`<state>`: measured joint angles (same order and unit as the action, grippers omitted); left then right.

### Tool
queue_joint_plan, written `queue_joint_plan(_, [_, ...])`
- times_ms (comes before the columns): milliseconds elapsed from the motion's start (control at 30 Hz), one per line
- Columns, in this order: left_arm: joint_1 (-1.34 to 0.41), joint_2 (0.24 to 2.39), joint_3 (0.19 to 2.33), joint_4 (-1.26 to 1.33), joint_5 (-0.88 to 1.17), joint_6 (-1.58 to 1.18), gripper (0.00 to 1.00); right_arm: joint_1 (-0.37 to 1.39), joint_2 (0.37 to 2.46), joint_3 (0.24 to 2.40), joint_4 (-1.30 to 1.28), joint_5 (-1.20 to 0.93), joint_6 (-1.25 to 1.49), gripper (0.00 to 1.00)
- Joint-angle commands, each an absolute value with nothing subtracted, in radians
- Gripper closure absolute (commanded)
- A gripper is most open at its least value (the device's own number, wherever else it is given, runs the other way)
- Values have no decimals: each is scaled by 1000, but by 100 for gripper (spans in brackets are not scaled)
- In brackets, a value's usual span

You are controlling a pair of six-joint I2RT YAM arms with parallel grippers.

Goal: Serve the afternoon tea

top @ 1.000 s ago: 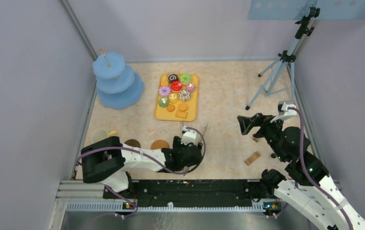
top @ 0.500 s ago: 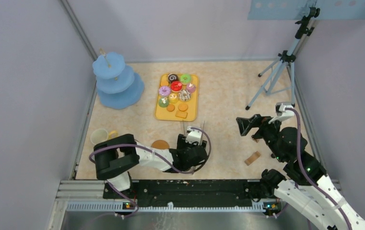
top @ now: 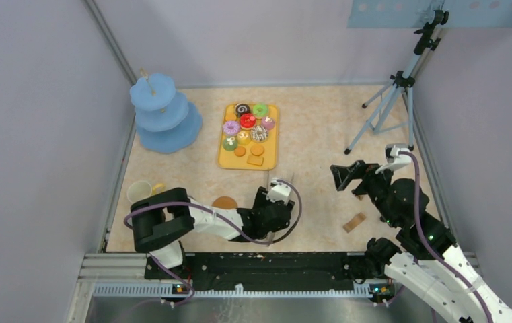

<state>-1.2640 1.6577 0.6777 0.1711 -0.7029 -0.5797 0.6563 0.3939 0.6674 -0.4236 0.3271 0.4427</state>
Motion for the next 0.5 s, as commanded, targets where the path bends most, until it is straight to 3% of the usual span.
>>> queue_joint_plan(0, [-1259,1697,692,274,-492,-276,23,650,397,664,-372,334,446,3])
queue_joint_plan(167, [-1184,1784,797,252,-410,-175,25,650,399,673,-383,337,442,3])
queue_joint_plan(300, [-1149,1739,768,292,-337,-202,2,650,394,677,-397,336,443,4])
queue_joint_plan(467, [-1157,1685,650,357,-323,-300,1,650,382,670,-397,340,444,4])
